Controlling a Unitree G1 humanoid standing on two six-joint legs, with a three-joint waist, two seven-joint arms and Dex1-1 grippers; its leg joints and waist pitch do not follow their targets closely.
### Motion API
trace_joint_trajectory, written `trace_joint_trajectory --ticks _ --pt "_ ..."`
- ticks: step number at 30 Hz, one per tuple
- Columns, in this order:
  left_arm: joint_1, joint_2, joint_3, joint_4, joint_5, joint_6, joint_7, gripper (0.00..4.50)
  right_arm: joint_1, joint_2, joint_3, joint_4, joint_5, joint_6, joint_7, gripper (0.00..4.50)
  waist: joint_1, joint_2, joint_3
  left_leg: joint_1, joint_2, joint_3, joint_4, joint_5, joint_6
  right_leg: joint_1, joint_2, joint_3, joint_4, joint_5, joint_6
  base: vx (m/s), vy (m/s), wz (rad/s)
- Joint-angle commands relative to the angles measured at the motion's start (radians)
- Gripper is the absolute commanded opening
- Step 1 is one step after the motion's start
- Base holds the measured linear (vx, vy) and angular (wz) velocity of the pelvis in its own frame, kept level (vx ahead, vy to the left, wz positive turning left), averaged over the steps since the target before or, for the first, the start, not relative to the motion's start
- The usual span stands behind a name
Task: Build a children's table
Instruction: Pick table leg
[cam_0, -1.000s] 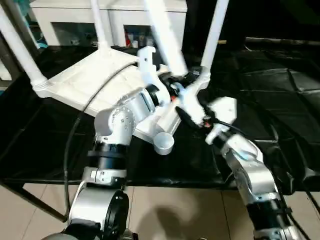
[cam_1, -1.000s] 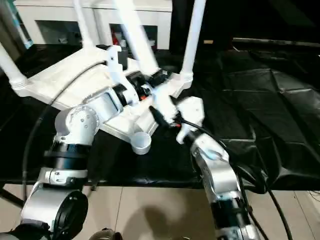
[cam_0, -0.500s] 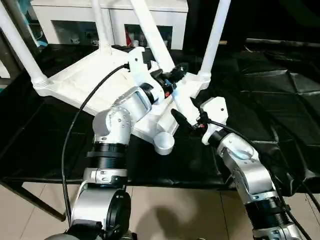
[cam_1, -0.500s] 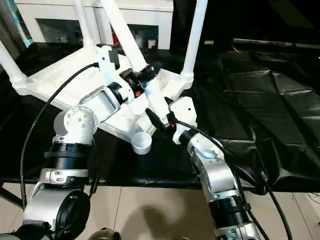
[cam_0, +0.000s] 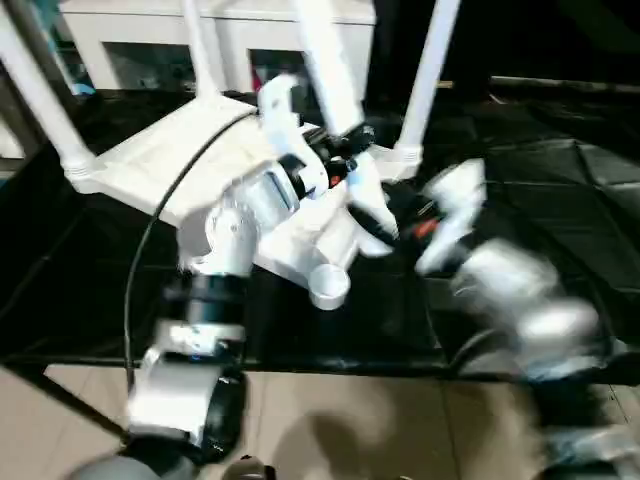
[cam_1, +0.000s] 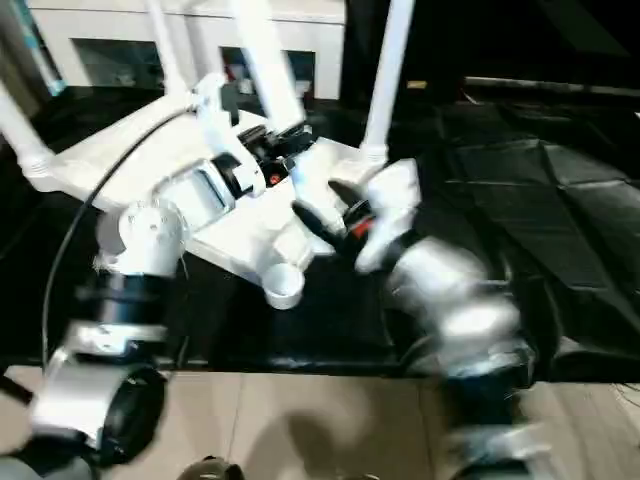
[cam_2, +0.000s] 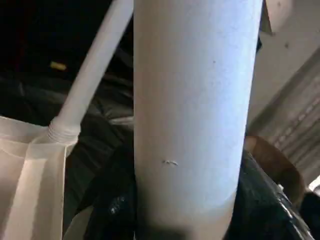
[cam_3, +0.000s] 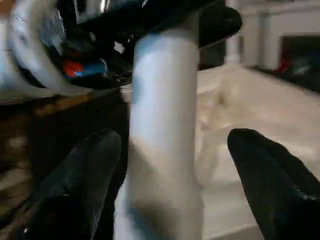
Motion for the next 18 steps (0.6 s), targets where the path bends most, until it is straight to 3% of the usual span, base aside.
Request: trace_joint_trajectory --ticks 1,3,4,5,7,9,11,15,16,18 --pt "-0.032 0.008 -0.031 -0.023 -0.032 0.045 -0.052 1.94 -0.027 -0.017 -0.014 0.007 0.05 0.084 0.033 3.79 0.005 -0.008 -0.085 0.015 0.025 -0.019 -0.057 -0.142 0.05 0.064 -0.059 0.048 -0.069 -0.102 -0.217 0.0 0.0 0.0" --pt "-0.032 0.029 -0.06 -0.066 -0.076 0.112 -0.121 1.93 -0.084 -0.038 -0.063 0.046 0.127 0.195 0.033 3.79 0.006 -0.005 -0.086 0.014 0.027 -0.02 -0.057 -0.132 0.046 0.063 -0.059 0.047 -0.068 -0.111 -0.226 0.0 0.0 0.0" --pt "-0.031 0.03 -0.061 -0.072 -0.083 0.119 -0.125 1.93 -0.091 -0.04 -0.067 0.051 0.133 0.206 0.032 3.79 0.004 -0.006 -0.086 0.016 0.025 -0.018 -0.056 -0.133 0.044 0.061 -0.058 0.047 -0.067 -0.115 -0.233 0.0 0.0 0.0" --pt "-0.032 0.031 -0.062 -0.076 -0.088 0.125 -0.132 1.93 -0.099 -0.046 -0.069 0.057 0.14 0.223 0.03 3.79 0.002 -0.028 -0.083 0.013 0.027 -0.015 -0.057 -0.132 0.047 0.062 -0.058 0.047 -0.071 -0.124 -0.232 0.0 0.0 0.0" --pt "-0.031 0.032 -0.067 -0.089 -0.099 0.137 -0.146 1.93 -0.113 -0.055 -0.072 0.071 0.158 0.255 0.033 3.79 0.008 -0.017 -0.083 0.016 0.028 -0.015 -0.056 -0.126 0.044 0.059 -0.061 0.048 -0.07 -0.151 -0.224 0.0 0.0 0.0" --pt "-0.031 0.034 -0.072 -0.101 -0.102 0.149 -0.157 1.93 -0.137 -0.054 -0.091 0.091 0.188 0.305 0.029 3.79 0.007 -0.021 -0.082 0.016 0.027 -0.014 -0.056 -0.125 0.041 0.059 -0.06 0.048 -0.073 -0.164 -0.213 0.0 0.0 0.0" --pt "-0.03 0.037 -0.077 -0.106 -0.098 0.154 -0.169 1.93 -0.157 -0.05 -0.106 0.109 0.21 0.342 0.027 3.79 0.008 -0.018 -0.082 0.015 0.028 -0.015 -0.057 -0.123 0.038 0.058 -0.06 0.047 -0.073 -0.171 -0.208 0.0 0.0 0.0" --pt "-0.027 0.041 -0.083 -0.116 -0.108 0.164 -0.174 1.93 -0.167 -0.068 -0.068 0.116 0.204 0.388 0.05 3.79 0.012 -0.02 -0.083 0.014 0.026 -0.015 -0.057 -0.118 0.025 0.058 -0.06 0.047 -0.074 -0.185 -0.189 0.0 0.0 0.0" --pt "-0.027 0.041 -0.084 -0.117 -0.11 0.165 -0.174 1.93 -0.166 -0.072 -0.058 0.115 0.203 0.393 0.052 3.79 0.013 -0.026 -0.083 0.014 0.027 -0.014 -0.057 -0.115 0.025 0.059 -0.06 0.047 -0.074 -0.184 -0.185 0.0 0.0 0.0" --pt "-0.026 0.041 -0.084 -0.119 -0.112 0.166 -0.174 1.93 -0.159 -0.078 -0.037 0.107 0.195 0.389 0.061 3.79 0.021 -0.02 -0.084 0.016 0.029 -0.015 -0.056 -0.107 0.023 0.055 -0.062 0.049 -0.072 -0.177 -0.182 0.0 0.0 0.0"
